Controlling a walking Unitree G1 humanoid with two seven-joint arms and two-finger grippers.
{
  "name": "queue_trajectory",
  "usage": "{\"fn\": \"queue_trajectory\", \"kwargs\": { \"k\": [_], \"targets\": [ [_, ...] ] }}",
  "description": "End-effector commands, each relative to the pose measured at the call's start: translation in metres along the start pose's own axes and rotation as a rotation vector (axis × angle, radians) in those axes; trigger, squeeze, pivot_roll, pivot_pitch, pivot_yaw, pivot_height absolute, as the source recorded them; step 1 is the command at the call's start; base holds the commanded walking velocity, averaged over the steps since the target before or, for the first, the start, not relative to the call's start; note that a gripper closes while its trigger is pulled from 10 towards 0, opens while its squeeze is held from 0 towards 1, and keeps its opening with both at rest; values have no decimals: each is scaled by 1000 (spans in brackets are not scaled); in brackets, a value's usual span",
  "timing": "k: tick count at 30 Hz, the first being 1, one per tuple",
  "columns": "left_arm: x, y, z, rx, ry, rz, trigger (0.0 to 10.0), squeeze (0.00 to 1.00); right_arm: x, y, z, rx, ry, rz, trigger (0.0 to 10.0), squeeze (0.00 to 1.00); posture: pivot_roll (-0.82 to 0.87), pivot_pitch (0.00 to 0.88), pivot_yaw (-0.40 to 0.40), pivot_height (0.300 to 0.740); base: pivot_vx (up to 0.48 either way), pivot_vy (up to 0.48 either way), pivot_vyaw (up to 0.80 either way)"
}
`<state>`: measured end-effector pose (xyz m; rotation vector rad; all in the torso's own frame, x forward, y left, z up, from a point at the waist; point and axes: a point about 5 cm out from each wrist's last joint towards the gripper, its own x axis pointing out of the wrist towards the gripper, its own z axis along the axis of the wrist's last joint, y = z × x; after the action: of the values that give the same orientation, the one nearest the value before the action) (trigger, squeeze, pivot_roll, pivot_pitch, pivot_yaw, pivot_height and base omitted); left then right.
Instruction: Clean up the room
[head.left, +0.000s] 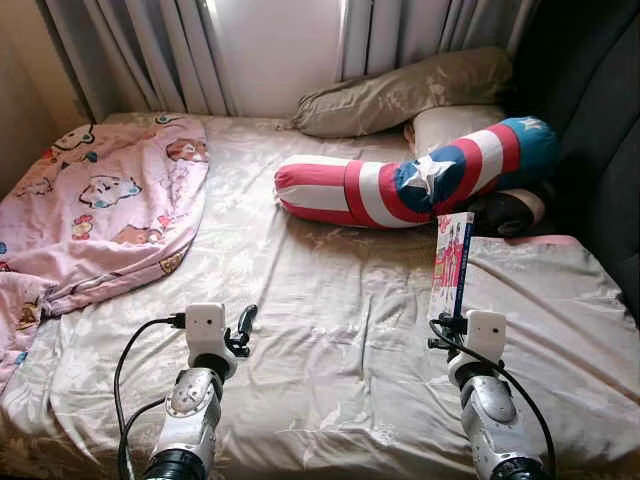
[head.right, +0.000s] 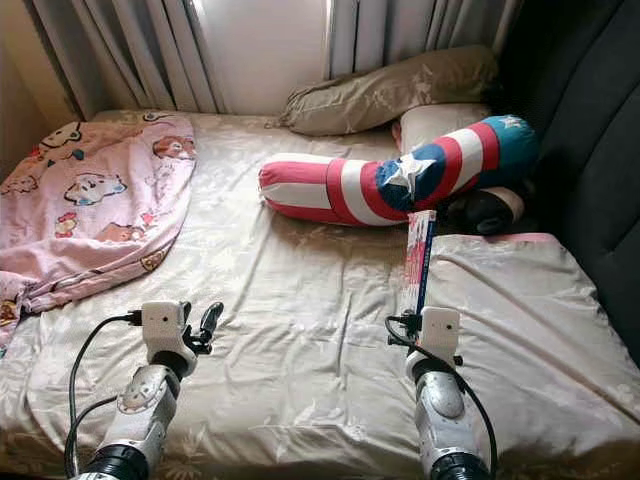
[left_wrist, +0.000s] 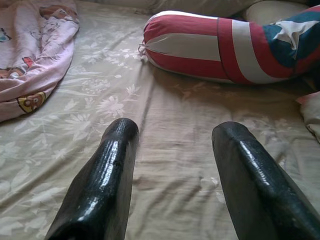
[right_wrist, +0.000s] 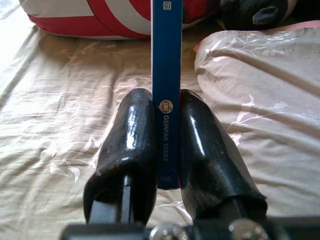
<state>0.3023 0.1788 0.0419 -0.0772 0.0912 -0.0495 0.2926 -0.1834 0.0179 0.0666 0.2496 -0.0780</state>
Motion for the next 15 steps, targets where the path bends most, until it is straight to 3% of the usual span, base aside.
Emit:
{"fn": "queue_trajectory", "kwargs": {
  "k": [1, 9, 15],
  "targets": [
    [1, 0, 2, -1, -8, 0, 10000, 0, 2, 1, 7, -25, -28, 7, 10000, 0, 28, 52, -27, 740, 0, 0, 0],
    [2, 3, 6, 17, -20, 4, 10000, 0, 2, 3, 6, -19, -24, 20, 10000, 0, 30, 54, -28, 701, 0, 0, 0],
    [3, 7, 8, 26, -23, 10, 10000, 0, 2, 5, 8, -2, -50, 18, 10000, 0, 32, 53, -27, 701, 0, 0, 0]
  ]
}}
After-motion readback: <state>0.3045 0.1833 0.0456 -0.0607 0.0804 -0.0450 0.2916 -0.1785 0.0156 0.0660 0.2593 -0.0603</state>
